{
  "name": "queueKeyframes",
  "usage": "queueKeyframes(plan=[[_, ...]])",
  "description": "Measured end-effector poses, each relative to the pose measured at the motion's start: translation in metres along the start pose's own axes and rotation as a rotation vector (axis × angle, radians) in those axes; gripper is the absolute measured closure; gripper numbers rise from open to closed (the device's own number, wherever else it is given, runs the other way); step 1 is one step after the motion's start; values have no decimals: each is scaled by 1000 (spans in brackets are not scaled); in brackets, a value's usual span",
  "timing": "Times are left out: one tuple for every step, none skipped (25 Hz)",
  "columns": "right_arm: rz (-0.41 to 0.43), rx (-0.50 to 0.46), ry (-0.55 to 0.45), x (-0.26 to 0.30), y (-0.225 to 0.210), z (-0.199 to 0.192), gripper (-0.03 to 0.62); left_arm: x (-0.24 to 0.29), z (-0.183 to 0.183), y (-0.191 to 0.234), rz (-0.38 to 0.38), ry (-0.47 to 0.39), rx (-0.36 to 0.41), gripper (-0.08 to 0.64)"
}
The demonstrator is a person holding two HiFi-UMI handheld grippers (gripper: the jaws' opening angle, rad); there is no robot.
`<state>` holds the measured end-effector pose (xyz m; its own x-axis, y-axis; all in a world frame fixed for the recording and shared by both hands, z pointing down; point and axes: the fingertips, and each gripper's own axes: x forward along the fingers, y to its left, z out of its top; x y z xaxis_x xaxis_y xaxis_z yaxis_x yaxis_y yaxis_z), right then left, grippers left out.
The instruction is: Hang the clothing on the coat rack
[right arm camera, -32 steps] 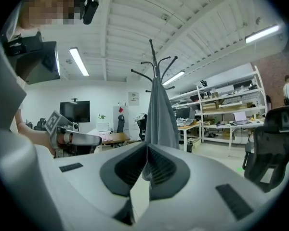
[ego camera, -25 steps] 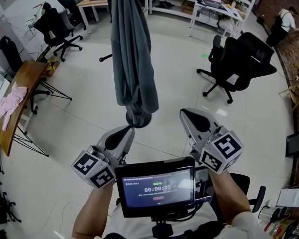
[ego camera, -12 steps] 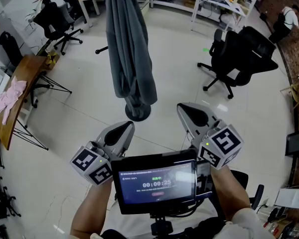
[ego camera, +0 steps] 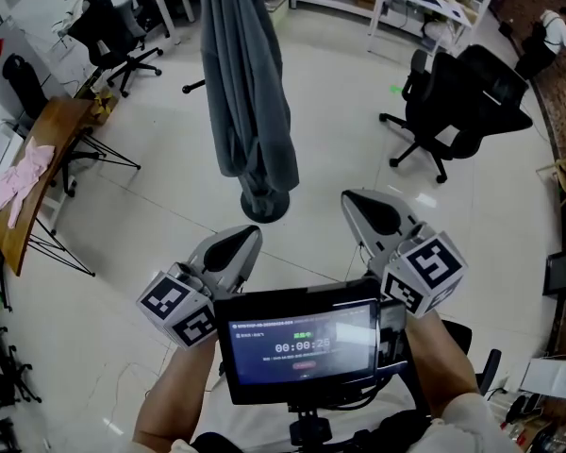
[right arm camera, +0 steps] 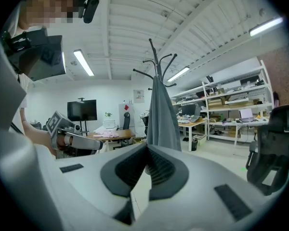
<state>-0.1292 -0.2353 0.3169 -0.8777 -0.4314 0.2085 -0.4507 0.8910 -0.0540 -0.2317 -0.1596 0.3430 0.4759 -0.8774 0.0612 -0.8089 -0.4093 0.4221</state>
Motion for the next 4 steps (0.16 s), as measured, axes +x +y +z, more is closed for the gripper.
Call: queueKeyframes(plan=[[1, 0, 0, 0, 0, 0, 591, 0, 0, -1, 2, 0, 0, 560], [3, -1, -1, -1, -1, 0, 591, 0, 0, -1, 3, 0, -1, 560], [4, -1, -2, -1, -1, 1, 591, 0, 0, -2, 5, 0, -1, 560], [5, -1, -3, -2, -1, 1, 591, 1, 0, -2, 7, 1, 0, 560]])
